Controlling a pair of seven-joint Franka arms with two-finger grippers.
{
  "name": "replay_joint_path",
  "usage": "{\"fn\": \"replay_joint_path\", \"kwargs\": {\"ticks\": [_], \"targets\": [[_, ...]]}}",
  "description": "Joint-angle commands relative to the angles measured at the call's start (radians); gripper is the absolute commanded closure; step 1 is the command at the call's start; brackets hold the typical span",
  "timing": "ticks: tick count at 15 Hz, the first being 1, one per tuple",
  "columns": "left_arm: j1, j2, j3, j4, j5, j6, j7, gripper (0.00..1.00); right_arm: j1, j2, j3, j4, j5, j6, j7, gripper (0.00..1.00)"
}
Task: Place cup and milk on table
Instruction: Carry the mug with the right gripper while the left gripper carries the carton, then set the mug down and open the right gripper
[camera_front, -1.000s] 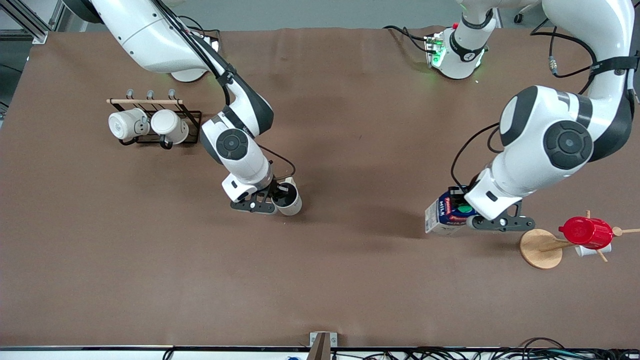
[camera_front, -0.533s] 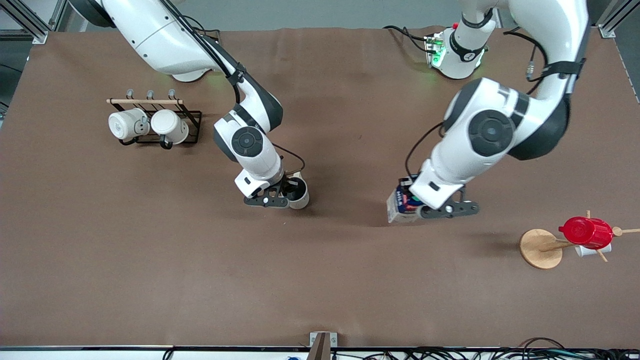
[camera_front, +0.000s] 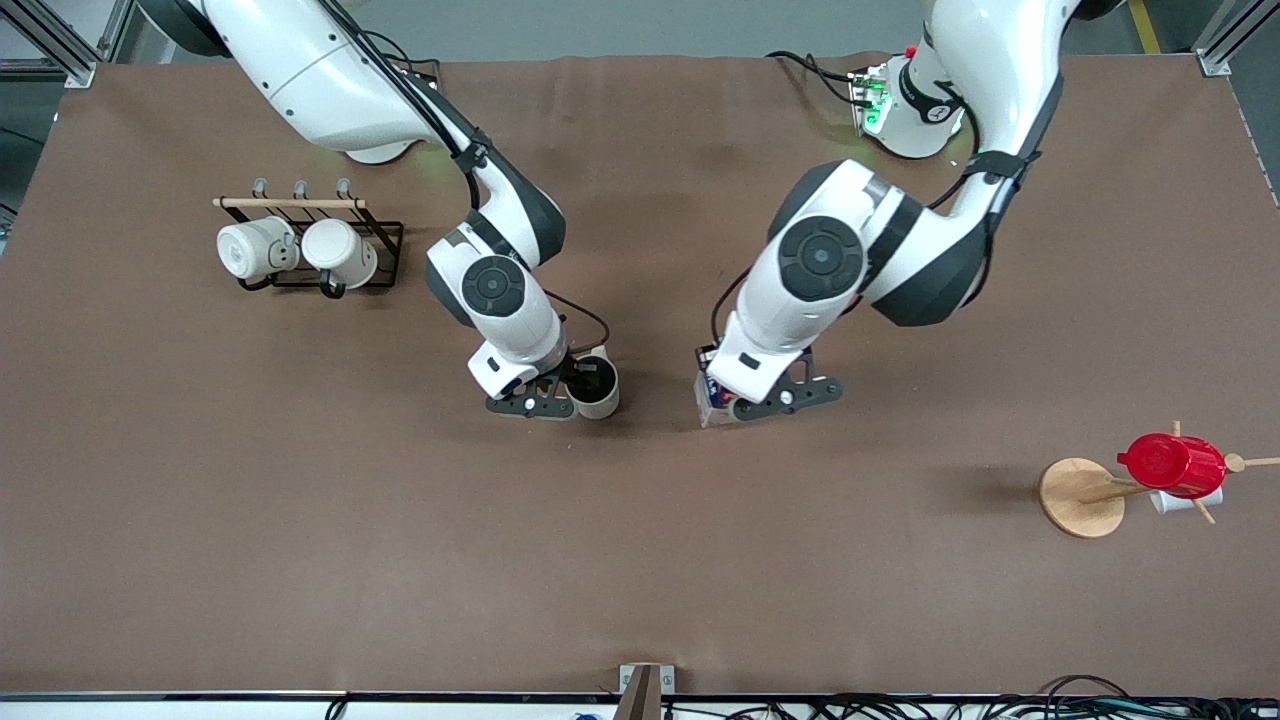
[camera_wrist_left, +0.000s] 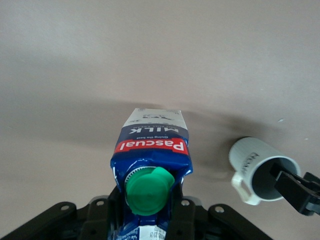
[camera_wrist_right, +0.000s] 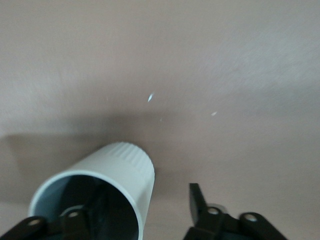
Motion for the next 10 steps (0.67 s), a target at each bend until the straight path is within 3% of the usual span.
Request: {"fn": "replay_joint_path", "kwargs": {"ticks": [1, 5, 7, 9, 10], "targets": [[-0.062, 0.048, 0.008, 0.054, 0.01, 0.038, -0.091, 0.72, -0.072, -0.17, 0.021, -0.013, -0.012, -0.163, 0.015, 0.0], [-0.111, 0.084, 0.012, 0.052, 0.013, 0.095, -0.129, 0.72, -0.179, -0.366, 0.007, -0.02, -0.012, -0.367, -0.025, 0.0], [-0.121, 0.098, 0.012, 0.052, 0.013, 0.098, -0.129, 0.68, -0.209, -0.432, -0.057, -0.02, -0.011, -0.409, -0.107, 0.0], [-0.131, 0.109, 0.012, 0.052, 0.013, 0.1, -0.129, 0.54, -0.21, -0.489, -0.15, -0.02, 0.007, -0.439, -0.195, 0.0], [-0.133, 0.114, 0.012, 0.052, 0.013, 0.11, -0.129, 0.47, -0.219, -0.515, -0.196, -0.02, 0.062, -0.455, -0.245, 0.0]]}}
